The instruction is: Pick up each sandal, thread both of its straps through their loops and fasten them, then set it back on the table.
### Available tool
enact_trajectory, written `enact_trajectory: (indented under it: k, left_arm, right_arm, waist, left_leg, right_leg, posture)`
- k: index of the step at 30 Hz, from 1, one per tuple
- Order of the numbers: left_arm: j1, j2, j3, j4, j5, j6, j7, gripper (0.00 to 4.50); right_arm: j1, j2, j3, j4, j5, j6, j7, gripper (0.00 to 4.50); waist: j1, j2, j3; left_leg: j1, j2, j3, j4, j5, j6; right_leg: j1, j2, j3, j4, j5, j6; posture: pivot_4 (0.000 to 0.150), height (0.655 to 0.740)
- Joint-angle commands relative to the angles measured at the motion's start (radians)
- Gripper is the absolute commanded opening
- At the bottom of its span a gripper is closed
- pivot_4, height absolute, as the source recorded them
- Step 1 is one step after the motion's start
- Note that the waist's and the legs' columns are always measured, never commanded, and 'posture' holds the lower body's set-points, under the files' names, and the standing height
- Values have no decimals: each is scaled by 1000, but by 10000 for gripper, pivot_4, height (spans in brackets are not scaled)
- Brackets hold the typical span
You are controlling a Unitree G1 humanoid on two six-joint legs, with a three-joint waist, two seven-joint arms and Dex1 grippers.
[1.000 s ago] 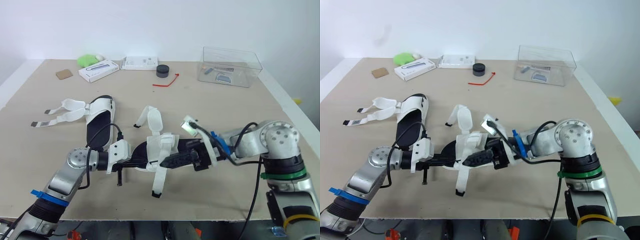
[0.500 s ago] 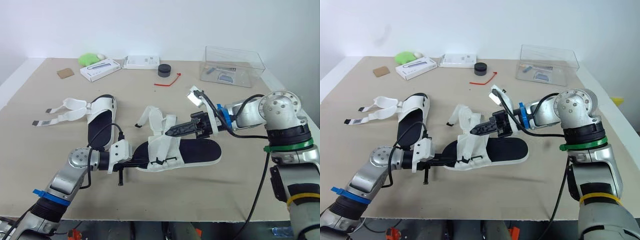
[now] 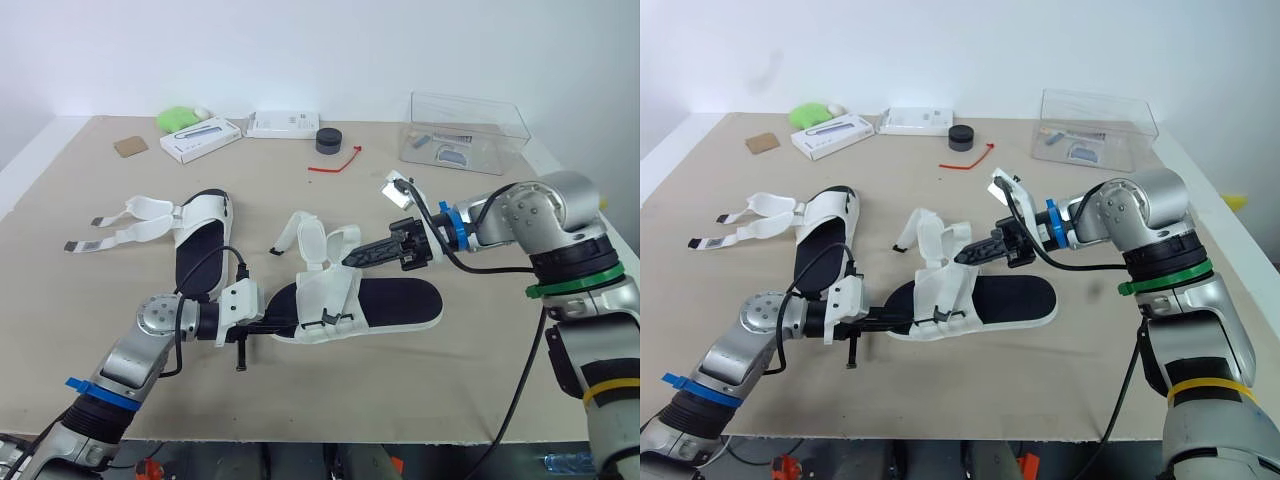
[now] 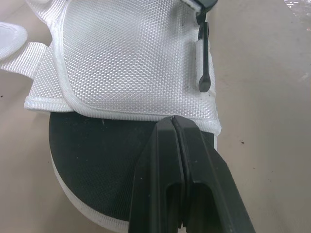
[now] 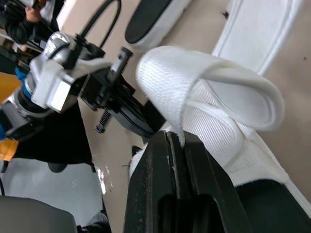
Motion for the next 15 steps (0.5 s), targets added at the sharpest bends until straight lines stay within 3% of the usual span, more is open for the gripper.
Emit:
enact_trajectory:
  k: [1,15]
  left_arm:
    - [3,11,-2,7,18,5,-4,0]
    - [-2,14,-2,13,19,4,-18,0]
  right_arm:
    - [-18,-6,-17,14,-44,-24,41,863]
    - [-28,5,3,12,-154,-51,136,863]
  waist:
    - [0,0,0]
    - [0,0,0]
  left_leg:
    - [0,0,0,0,0,0]
    - [0,0,0,0,0,0]
  right_leg:
    - [0,0,0,0,0,0]
    - [0,0,0,0,0,0]
  posture:
    - [1500,7400]
    - [1500,7400]
